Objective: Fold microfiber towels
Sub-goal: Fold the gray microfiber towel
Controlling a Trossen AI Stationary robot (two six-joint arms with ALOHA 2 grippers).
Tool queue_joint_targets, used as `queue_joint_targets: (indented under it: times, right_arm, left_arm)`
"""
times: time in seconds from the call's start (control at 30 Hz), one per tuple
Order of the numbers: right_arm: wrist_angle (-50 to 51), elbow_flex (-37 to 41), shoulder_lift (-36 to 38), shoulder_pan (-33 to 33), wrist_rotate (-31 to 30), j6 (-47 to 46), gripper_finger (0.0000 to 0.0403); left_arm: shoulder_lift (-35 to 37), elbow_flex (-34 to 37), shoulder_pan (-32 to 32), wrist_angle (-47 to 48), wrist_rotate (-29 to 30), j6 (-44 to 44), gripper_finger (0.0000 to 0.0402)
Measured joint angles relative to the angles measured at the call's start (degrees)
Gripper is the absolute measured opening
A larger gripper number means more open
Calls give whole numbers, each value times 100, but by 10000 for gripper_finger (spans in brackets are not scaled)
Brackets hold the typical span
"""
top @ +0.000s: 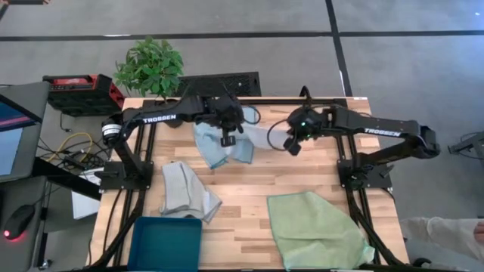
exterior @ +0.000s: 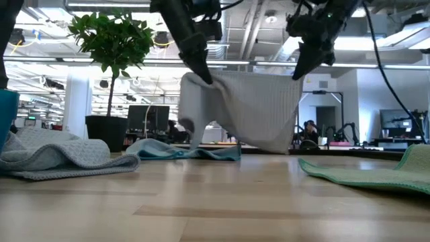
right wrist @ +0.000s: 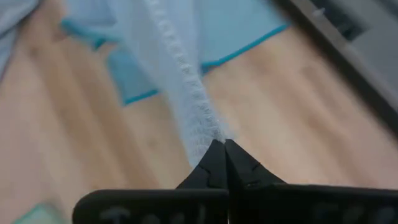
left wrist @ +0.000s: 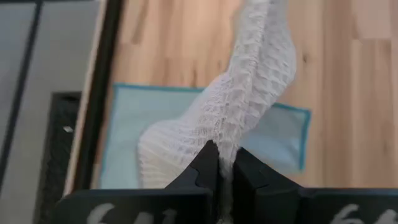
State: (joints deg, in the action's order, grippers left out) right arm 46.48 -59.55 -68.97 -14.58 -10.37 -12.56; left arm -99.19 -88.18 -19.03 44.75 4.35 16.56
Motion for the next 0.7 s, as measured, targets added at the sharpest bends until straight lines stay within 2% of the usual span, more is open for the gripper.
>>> queue_joint_targets:
  times: [0.17, 0.33, 0.47, 0.7]
  right_arm:
    - [-40, -4, 122, -466, -512, 230, 0]
    - [-1, -149, 67, -565, -950, 402, 0]
    - [210, -223, 61, -370, -922, 372, 0]
    - [998, -125, -234, 66, -418, -22, 0]
  left_arm:
    - [-130, -1, -251, -424, 173, 300, 2]
    - [-233, 10, -284, -805, 503, 468, 1]
    - [-284, 11, -205, -667, 452, 543, 1]
    - [-690, 163, 159, -532, 77, 547, 0]
